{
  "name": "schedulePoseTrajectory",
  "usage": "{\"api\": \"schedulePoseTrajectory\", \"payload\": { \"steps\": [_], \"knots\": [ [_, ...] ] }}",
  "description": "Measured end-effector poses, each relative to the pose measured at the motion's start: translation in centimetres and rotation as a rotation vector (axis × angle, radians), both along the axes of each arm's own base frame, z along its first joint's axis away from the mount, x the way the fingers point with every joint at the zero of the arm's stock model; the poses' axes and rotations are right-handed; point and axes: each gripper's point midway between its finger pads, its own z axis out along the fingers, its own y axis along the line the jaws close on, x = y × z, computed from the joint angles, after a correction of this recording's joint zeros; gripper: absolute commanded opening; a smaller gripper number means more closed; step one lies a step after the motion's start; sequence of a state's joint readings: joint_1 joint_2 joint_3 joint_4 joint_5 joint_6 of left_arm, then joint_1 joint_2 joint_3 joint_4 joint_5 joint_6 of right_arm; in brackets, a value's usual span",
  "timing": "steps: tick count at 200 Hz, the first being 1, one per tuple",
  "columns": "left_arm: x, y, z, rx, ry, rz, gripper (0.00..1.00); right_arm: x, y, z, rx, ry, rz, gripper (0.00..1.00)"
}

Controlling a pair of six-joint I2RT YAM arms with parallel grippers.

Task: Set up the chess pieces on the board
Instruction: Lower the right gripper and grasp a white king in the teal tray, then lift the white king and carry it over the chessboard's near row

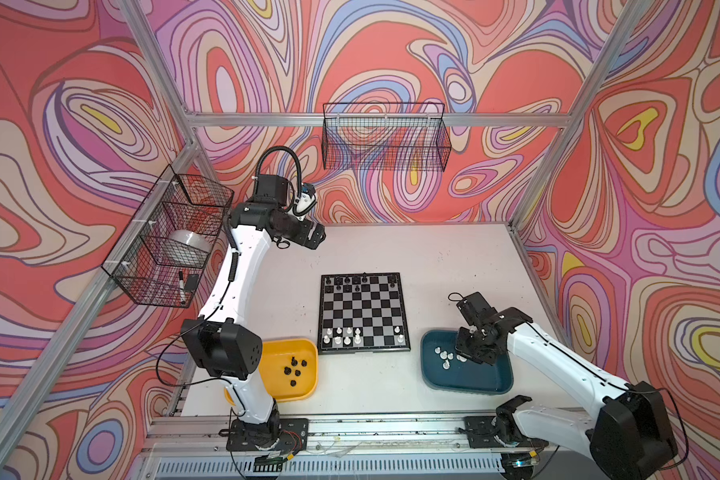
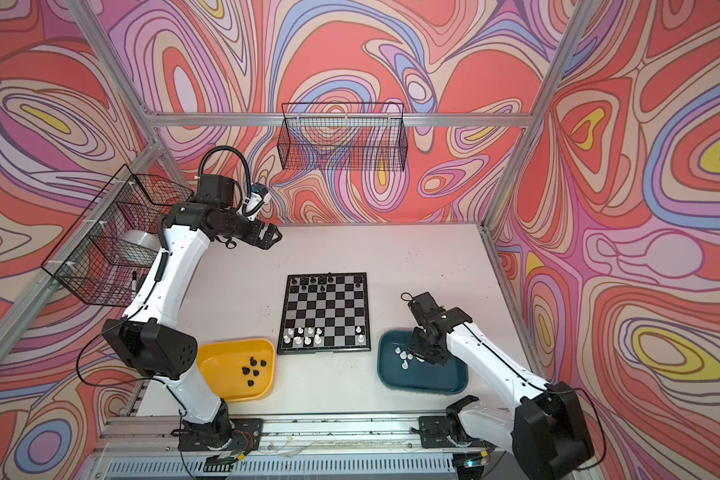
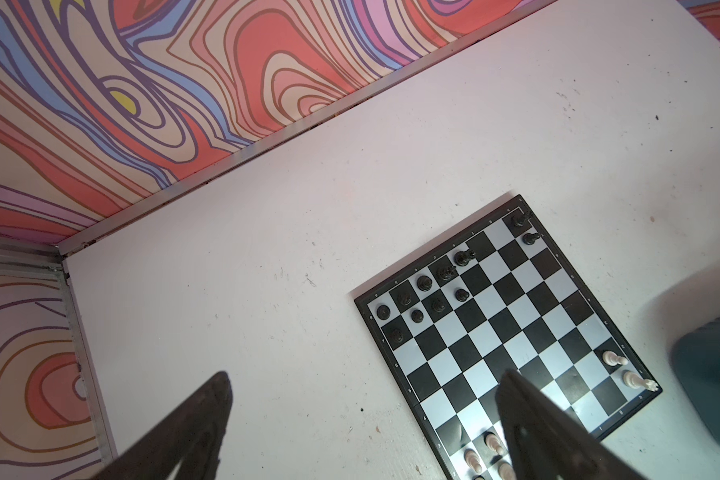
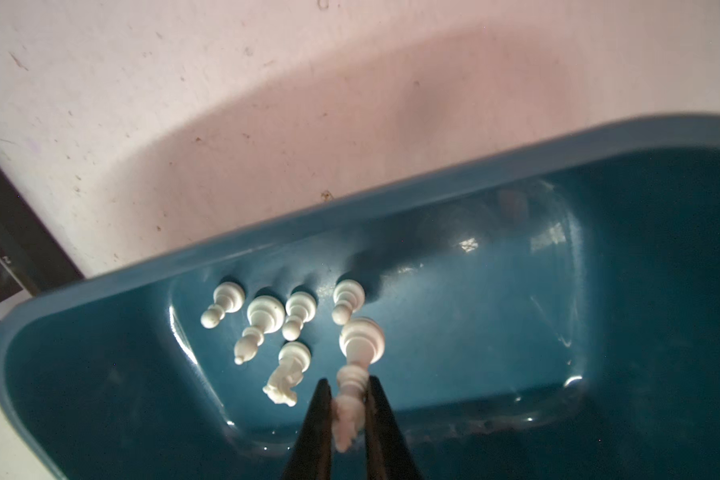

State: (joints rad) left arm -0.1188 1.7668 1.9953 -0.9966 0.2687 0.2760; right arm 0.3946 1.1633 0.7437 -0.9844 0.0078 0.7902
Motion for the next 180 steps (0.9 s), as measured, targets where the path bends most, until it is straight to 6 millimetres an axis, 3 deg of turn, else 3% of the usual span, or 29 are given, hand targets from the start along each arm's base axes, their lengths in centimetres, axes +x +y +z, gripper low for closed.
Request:
{"api": "schedulePoseTrajectory", "payload": {
  "steps": [115, 180],
  "knots": [
    [0.3, 0.1, 0.2, -0.006, -0.010, 0.016, 1.00, 1.0, 0.4, 2.5, 0.012, -0.051, 0.040, 0.10],
    [0.5, 0.3, -0.2, 0.003, -0.008, 0.027, 1.00, 3.5, 1.5, 6.0, 0.038, -0.127, 0.075, 0.09]
  ]
}}
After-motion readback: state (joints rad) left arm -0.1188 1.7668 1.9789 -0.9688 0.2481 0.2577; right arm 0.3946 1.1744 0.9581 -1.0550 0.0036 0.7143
